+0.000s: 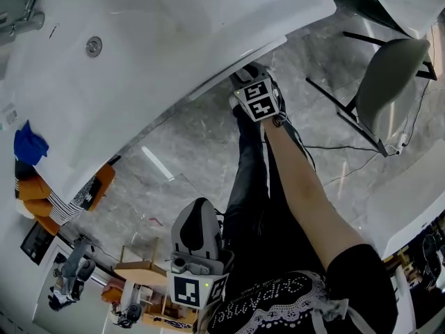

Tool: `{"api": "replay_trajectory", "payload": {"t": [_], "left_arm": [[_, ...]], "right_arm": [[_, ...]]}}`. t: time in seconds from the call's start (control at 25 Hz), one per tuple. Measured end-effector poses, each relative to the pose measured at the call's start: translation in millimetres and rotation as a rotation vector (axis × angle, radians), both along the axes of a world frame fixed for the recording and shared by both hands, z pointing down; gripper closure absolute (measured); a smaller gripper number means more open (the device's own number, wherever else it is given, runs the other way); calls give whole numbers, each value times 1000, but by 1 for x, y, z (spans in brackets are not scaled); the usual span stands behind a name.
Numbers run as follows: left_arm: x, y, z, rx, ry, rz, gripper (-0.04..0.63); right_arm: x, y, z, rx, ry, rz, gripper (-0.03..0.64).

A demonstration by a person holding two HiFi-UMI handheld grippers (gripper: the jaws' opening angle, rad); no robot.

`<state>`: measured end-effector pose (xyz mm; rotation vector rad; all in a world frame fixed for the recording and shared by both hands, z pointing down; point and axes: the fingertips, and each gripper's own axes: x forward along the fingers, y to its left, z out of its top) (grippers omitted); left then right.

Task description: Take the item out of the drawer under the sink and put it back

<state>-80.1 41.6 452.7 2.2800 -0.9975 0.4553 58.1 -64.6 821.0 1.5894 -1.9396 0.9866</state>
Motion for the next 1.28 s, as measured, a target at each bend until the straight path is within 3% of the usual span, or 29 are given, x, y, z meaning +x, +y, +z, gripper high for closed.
{"api": "replay_trajectory", "payload": {"t": [0.28,0.52,0.8,1.28], "left_arm": [[4,2,0,4,6,4,591],[18,-4,-7,2,59,-27,591],[14,7,-1,-11,12,14,591],[18,4,-1,-11,16,23,591]], "right_arm": [[-2,17,0,-9,3,8,474],[-4,36,-1,-8,-9,7,474],[-4,38,-1,2,-16,8,476],[-5,60,-5,14,-20,-4,476]]}}
